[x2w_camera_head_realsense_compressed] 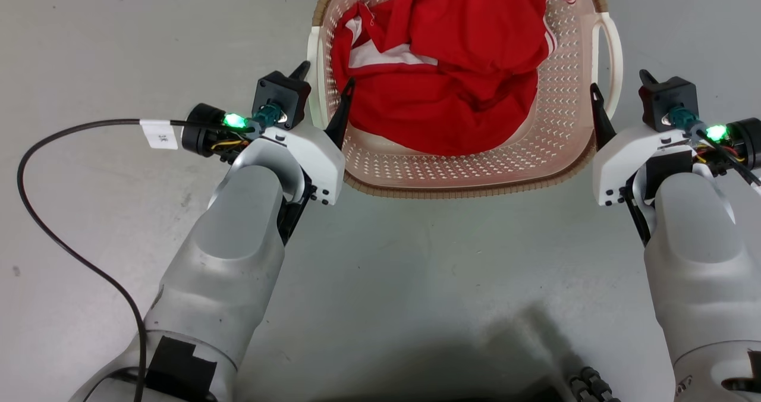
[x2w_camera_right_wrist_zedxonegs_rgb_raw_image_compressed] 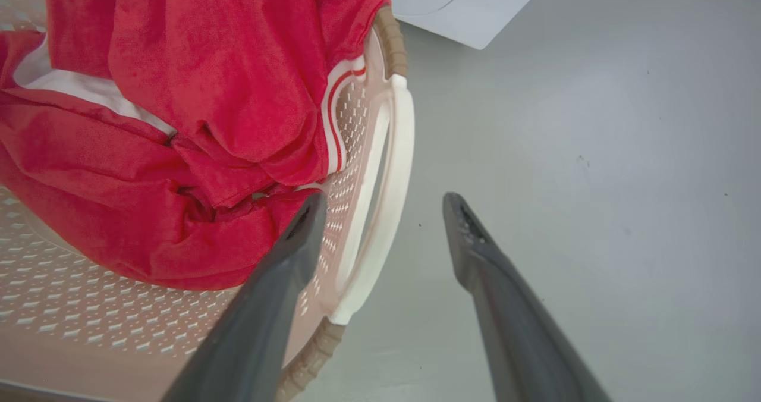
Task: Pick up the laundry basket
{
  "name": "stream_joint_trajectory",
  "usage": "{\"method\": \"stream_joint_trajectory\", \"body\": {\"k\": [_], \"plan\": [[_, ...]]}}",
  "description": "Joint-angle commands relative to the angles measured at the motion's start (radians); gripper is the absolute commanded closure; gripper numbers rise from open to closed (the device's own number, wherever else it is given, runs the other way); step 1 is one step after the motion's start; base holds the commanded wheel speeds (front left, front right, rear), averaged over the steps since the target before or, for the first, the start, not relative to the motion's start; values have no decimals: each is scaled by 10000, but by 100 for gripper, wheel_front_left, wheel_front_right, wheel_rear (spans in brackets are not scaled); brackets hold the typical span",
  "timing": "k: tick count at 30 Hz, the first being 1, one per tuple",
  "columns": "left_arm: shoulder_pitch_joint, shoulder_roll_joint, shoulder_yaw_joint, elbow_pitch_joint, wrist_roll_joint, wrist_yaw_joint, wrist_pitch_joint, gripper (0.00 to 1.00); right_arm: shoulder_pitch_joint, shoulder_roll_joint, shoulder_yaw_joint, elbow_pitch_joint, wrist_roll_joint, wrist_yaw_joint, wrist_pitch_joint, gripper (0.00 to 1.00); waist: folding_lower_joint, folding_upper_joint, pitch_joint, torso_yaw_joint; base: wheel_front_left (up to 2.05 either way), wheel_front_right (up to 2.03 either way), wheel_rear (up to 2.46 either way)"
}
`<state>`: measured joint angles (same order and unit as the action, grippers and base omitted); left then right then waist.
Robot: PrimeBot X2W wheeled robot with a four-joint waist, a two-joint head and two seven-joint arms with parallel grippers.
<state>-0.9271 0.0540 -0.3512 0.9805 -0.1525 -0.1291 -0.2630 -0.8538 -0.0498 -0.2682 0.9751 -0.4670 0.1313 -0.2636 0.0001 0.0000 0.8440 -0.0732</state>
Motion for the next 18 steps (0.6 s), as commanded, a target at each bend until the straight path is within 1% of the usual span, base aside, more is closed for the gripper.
{"method": "stream_joint_trajectory", "body": {"k": [1, 9, 18], "plan": [[-145, 27, -9, 24, 0, -6, -28, 0, -167, -10, -23, 40, 42, -10, -18, 0, -1, 0, 61, 18, 0, 0, 0], [-474, 4, -143, 79, 89, -6, -22, 0, -721, -13, -237, 696, -164, -10, -19, 0, -1, 0, 518, 135, 0, 0, 0], [-723, -2, -174, 121, 179, -7, -25, 0, -1243, -10, -558, 1099, -479, -10, -19, 0, -1, 0, 867, 144, 0, 0, 0]]}}
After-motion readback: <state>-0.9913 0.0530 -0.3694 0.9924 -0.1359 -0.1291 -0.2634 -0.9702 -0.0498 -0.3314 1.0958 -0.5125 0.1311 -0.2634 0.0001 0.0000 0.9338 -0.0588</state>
